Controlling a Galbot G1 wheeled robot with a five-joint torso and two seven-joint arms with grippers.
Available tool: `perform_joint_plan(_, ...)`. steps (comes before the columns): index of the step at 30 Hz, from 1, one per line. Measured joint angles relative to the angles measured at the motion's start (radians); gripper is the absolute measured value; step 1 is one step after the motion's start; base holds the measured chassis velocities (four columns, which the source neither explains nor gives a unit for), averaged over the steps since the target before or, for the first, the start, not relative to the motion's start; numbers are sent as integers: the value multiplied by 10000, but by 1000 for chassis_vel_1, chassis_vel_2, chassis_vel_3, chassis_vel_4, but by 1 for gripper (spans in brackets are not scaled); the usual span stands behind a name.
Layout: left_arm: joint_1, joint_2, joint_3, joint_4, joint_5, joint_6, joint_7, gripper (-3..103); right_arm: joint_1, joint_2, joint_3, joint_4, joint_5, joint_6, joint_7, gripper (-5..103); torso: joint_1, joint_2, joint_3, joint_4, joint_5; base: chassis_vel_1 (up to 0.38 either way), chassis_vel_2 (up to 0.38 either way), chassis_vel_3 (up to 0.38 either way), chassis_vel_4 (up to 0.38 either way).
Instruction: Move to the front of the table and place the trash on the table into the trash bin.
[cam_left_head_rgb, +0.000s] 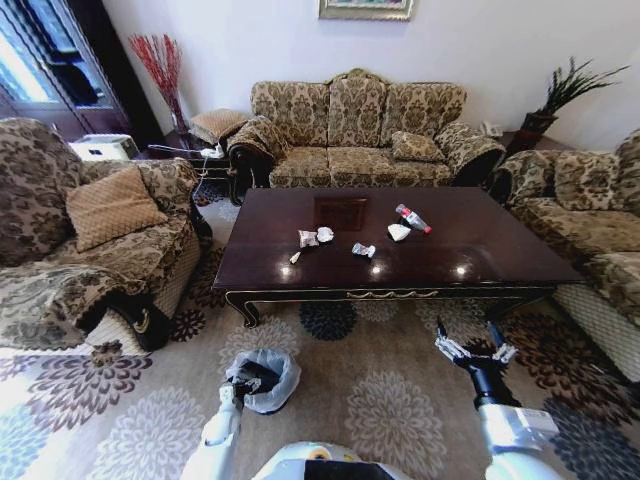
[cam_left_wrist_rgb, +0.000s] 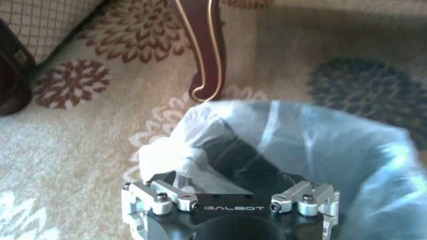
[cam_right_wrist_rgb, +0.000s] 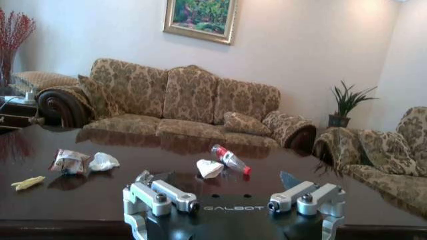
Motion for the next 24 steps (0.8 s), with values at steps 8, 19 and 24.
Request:
perform_joint_plan(8,-912,184,-132,1497,132,-299,12,99,-40,20,13,16,5,118,67,100,0,0,0,4,0,0,0,0,0)
perform_joint_plan(19,-953,235,-160,1717,-44,-359,88,62,-59,94,-153,-52,-144,168,175,100,0,0,-1,3,0,0,0,0,0)
perform_joint_plan(24,-880,256,-161,1627,-81,-343,126,45,-71,26,-171,-81,-146,168,254,100,0,0,-1,3,0,0,0,0,0)
